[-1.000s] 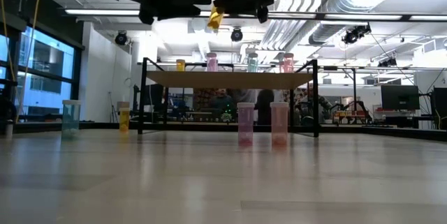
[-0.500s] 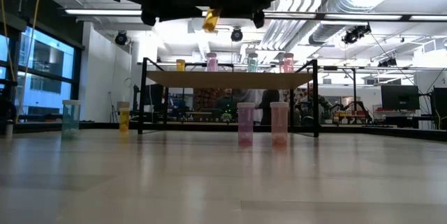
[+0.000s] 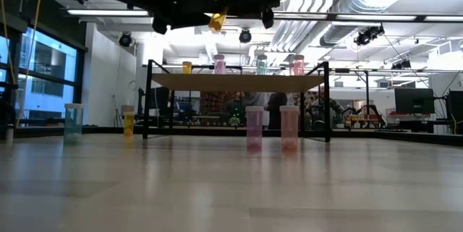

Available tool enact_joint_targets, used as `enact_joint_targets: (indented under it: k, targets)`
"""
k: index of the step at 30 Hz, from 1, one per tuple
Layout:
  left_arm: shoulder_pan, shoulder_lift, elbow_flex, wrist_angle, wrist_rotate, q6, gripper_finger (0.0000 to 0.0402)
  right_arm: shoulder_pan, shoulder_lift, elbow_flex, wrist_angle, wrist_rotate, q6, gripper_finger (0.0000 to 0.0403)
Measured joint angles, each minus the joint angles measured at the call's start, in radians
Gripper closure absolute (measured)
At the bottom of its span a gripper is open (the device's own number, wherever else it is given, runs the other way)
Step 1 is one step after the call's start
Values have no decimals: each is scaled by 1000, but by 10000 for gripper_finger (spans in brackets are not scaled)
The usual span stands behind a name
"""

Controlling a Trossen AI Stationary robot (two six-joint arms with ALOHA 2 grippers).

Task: Pick and place medicine bottles onto shelf by color
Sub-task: Put the bottom orange pill bottle on the shelf aligned with the other orange pill bottle

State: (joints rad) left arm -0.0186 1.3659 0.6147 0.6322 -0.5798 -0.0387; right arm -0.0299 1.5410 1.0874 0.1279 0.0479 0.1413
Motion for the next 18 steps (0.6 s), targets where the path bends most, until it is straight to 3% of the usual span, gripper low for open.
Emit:
enact_joint_targets:
  k: [7, 18]
  targets:
    - [44, 24, 10, 0, 66, -23, 165, -1, 0, 0, 2, 0, -2, 315]
    - [54, 81, 56, -10, 73, 16, 165, -2, 0, 0, -15, 0, 0, 315]
